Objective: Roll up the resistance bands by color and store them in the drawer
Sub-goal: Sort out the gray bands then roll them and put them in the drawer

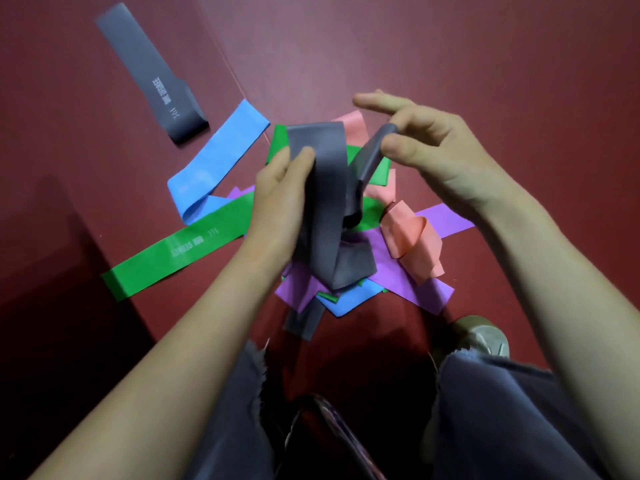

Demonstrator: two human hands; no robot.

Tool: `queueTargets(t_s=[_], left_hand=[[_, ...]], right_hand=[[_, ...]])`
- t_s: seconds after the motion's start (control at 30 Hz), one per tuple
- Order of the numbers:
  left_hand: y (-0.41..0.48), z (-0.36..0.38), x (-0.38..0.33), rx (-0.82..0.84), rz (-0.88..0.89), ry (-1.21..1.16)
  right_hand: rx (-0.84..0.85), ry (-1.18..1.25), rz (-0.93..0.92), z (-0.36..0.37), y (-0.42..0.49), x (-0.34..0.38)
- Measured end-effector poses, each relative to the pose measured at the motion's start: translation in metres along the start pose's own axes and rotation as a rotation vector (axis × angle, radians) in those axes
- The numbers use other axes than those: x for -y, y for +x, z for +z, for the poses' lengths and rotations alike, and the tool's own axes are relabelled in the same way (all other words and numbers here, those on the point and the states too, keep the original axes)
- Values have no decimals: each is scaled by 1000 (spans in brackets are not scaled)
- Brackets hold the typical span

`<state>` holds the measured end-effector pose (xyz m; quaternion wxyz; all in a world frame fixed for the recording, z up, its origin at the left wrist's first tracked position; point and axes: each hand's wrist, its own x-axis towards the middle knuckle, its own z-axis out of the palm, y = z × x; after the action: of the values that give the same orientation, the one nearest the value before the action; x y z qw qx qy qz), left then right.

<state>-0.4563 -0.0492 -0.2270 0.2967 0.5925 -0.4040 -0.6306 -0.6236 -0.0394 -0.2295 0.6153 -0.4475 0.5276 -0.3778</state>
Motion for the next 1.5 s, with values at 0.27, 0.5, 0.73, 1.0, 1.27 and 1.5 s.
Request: queueTargets(t_s=[0.27, 0.5, 0.73, 1.0, 1.27, 1.5], left_hand=[[-2, 17, 6, -165, -36, -93], [-6, 7, 12, -289, 0, -94], [-7, 9, 5, -152, -55, -214], [-1, 9, 3, -187, -192, -241], [-7, 8, 12, -60, -80, -243], [5, -3, 9, -200, -8, -273]], right_hand=[[-67, -156, 65, 4, -13, 15], [-77, -300, 302, 8, -39, 47], [37, 14, 309, 19, -22, 71], [-299, -8, 168, 69, 7, 17], [-394, -203, 153, 61, 19, 4], [-349, 108, 73, 68, 10, -5]])
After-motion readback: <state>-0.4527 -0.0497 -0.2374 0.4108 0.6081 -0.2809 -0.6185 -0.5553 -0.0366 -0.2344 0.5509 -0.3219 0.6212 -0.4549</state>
